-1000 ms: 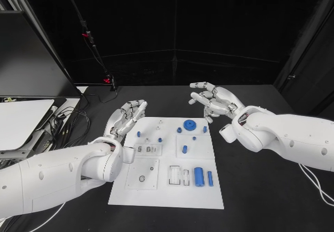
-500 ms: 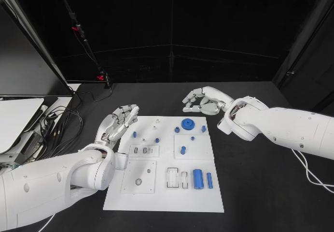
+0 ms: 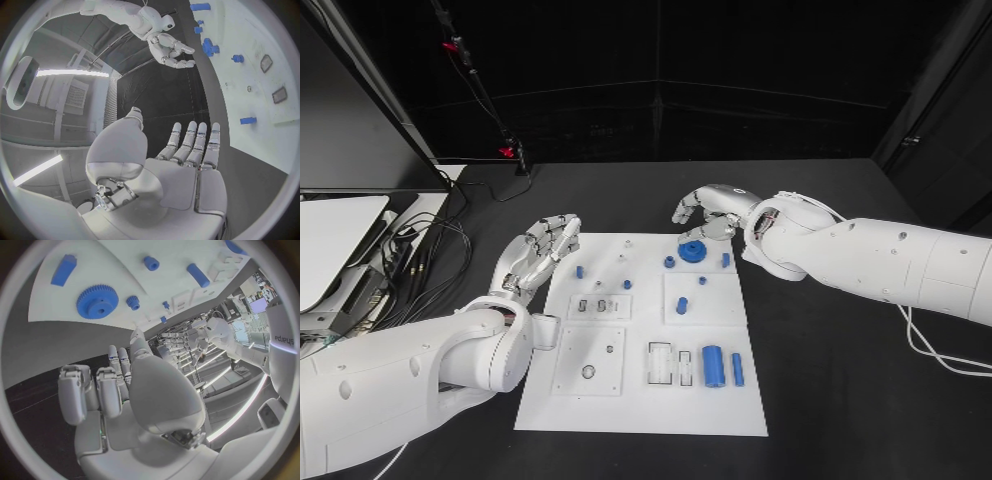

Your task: Assemble the parts on the task board

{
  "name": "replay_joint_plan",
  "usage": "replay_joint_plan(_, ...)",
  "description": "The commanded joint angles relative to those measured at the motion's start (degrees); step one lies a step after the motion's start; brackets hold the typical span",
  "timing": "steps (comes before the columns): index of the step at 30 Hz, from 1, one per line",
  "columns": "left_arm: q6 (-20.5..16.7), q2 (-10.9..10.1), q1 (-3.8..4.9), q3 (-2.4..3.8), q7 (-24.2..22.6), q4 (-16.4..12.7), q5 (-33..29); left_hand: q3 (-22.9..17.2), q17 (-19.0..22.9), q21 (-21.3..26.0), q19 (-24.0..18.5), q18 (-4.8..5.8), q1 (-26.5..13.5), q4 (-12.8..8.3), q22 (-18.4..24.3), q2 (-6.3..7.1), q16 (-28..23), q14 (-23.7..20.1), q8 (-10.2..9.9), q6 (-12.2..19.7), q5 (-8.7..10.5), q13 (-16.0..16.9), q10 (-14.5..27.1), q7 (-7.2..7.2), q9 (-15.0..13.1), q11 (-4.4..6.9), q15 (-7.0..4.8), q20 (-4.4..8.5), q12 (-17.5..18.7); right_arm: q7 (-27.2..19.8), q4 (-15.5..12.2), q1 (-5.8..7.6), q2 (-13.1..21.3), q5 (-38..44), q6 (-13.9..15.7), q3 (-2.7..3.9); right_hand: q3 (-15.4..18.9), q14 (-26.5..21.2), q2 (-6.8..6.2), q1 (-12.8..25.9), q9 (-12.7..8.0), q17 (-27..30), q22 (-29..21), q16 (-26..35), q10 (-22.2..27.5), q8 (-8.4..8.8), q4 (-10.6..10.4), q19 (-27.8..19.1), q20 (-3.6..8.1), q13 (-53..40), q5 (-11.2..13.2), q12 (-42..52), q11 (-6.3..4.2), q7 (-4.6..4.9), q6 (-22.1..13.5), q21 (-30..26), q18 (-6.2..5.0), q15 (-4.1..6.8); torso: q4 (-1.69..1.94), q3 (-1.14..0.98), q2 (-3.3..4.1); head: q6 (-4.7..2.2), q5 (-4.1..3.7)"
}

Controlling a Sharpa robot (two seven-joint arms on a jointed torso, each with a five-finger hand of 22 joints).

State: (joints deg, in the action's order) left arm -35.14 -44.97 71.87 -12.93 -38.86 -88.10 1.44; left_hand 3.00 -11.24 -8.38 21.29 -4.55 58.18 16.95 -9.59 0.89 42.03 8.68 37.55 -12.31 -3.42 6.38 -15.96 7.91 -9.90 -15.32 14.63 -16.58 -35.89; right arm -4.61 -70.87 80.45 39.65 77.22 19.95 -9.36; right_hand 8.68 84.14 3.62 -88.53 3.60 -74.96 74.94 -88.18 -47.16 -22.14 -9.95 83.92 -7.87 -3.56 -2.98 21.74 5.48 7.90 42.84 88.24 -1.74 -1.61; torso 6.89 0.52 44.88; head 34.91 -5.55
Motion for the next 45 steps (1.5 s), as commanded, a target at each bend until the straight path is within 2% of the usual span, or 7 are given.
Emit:
replay_joint_plan(1, 0.86, 0.06, 0.11, 0.05, -18.26, 0.02, 0.63, -0.38, 0.19, -0.3, 0.32, -0.79, 0.08, -0.1, -0.11, -0.74, 0.28, 0.14, 0.42, -0.43, -0.44, -0.14, -0.52, 9.21, 0.15, -0.03, 0.42, 0.11, -0.4, 3.5, -0.17, 0.02, -0.37, 6.38, -1.47, 0.05, -0.03, 3.34, -0.28, -0.35, 0.0, 0.04, 10.74, -0.06, -0.69, 0.93, -0.56, 3.56, 0.31, -0.05, 0.3, -0.48, 0.21, -0.08, 0.57, -0.06, 0.66, 0.15, 0.36, -0.05, 0.3, 0.16, 0.1)
replay_joint_plan(4, 0.9, 0.09, 0.11, 0.05, -18.19, 0.13, 0.64, -0.39, 0.22, -0.32, 0.34, -0.79, 0.12, -0.11, -0.13, -0.79, 0.31, 0.15, 0.43, -0.43, -0.47, -0.16, -0.51, 9.21, 0.18, -0.03, 0.42, 0.11, -0.41, 3.65, -0.67, -0.04, -0.8, 6.88, -2.13, 0.06, -0.1, 3.31, -0.51, -0.34, 0.02, 0.25, 10.61, -0.03, -1.13, 1.88, -1.03, 3.49, 0.22, -0.06, 0.3, -0.9, 0.3, -0.1, 0.86, -0.12, 0.63, 0.06, 0.15, 0.0, 0.08, 0.55, 0.67)
replay_joint_plan(7, 0.93, 0.1, 0.11, 0.05, -18.12, 0.23, 0.65, -0.4, 0.27, -0.33, 0.3, -0.78, 0.2, -0.12, -0.12, -0.88, 0.36, 0.16, 0.46, -0.43, -0.52, -0.2, -0.5, 9.21, 0.22, -0.03, 0.44, 0.1, -0.44, 4.23, -1.22, -0.07, -1.3, 7.35, -3.64, 0.06, -0.18, 3.31, -0.68, -0.35, 0.04, 0.29, 10.53, -0.02, -1.34, 2.46, -1.33, 3.44, 0.19, -0.05, 0.3, -1.23, 0.27, -0.06, 1.1, -0.16, 0.61, 0.06, 0.17, 0.07, -0.04, 1.05, 1.14)
replay_joint_plan(11, 0.93, 0.12, 0.12, 0.05, -18.04, 0.33, 0.65, -0.4, 0.33, -0.35, 0.29, -0.78, 0.29, -0.13, -0.13, -0.95, 0.41, 0.16, 0.48, -0.43, -0.59, -0.24, -0.49, 9.21, 0.27, -0.03, 0.45, 0.1, -0.47, 5.29, -1.48, -0.2, -2.22, 9.45, -5.89, 0.06, -0.36, 3.32, -0.73, -0.53, 0.09, 0.22, 10.49, -0.02, -1.67, 3.02, -1.64, 3.41, 0.23, -0.06, 0.3, -1.59, 0.12, 0.16, 1.67, -0.18, 0.59, 0.16, 0.19, 0.12, -0.15, 1.33, 1.19)
replay_joint_plan(19, 0.94, 0.11, 0.12, 0.05, -17.93, 0.42, 0.65, -0.41, 0.44, -0.38, 0.23, -0.78, 0.47, -0.14, -0.13, -1.13, 0.5, 0.17, 0.54, -0.43, -0.72, -0.31, -0.48, 9.21, 0.36, -0.03, 0.46, 0.09, -0.54, 6.49, -2.04, -0.5, -2.93, 13.66, -8.75, 0.06, -0.75, 3.38, -0.99, -1.49, 0.13, 0.05, 10.48, -0.02, -3.49, 4.29, -2.2, 3.4, 0.44, -0.07, 0.3, -2.26, -0.22, 0.15, 3.51, -0.2, 0.58, 0.4, 0.37, 0.08, -0.35, 2.03, 1.51)
replay_joint_plan(28, 0.96, 0.01, 0.12, 0.05, -17.78, 0.56, 0.65, -0.41, 0.53, -0.43, 0.24, -0.77, 0.62, -0.15, -0.15, -1.27, 0.58, 0.17, 0.58, -0.43, -0.81, -0.37, -0.47, 9.22, 0.44, -0.03, 0.45, 0.09, -0.59, 6.89, -2.26, -0.68, -3.2, 15.52, -10.24, 0.06, -0.99, 3.41, -1.24, -2.29, 0.13, 0.0, 10.45, 0.0, -4.95, 5.61, -2.77, 3.38, 0.55, -0.02, 0.3, -3.26, -0.33, 0.07, 4.71, -0.24, 0.58, 0.48, 0.28, 0.19, -0.58, 2.67, 1.59)
replay_joint_plan(45, 1.12, 0.03, 0.12, 0.05, -17.41, 0.85, 0.65, -0.39, 0.76, -0.47, 0.1, -0.77, 0.94, -0.16, -0.15, -1.63, 0.75, 0.15, 0.7, -0.45, -1.07, -0.53, -0.4, 9.21, 0.62, -0.04, 0.43, 0.09, -0.71, 9.45, -1.0, -1.53, -4.76, 18.2, -12.08, 0.06, -1.88, 3.46, -0.61, -3.92, 0.18, -0.1, 10.41, 0.02, -7.48, 7.23, -3.47, 3.36, 0.58, -0.02, 0.3, -4.7, -0.41, 0.0, 6.52, -0.28, 0.57, 0.49, 0.34, 0.21, -0.76, 3.48, 1.62)
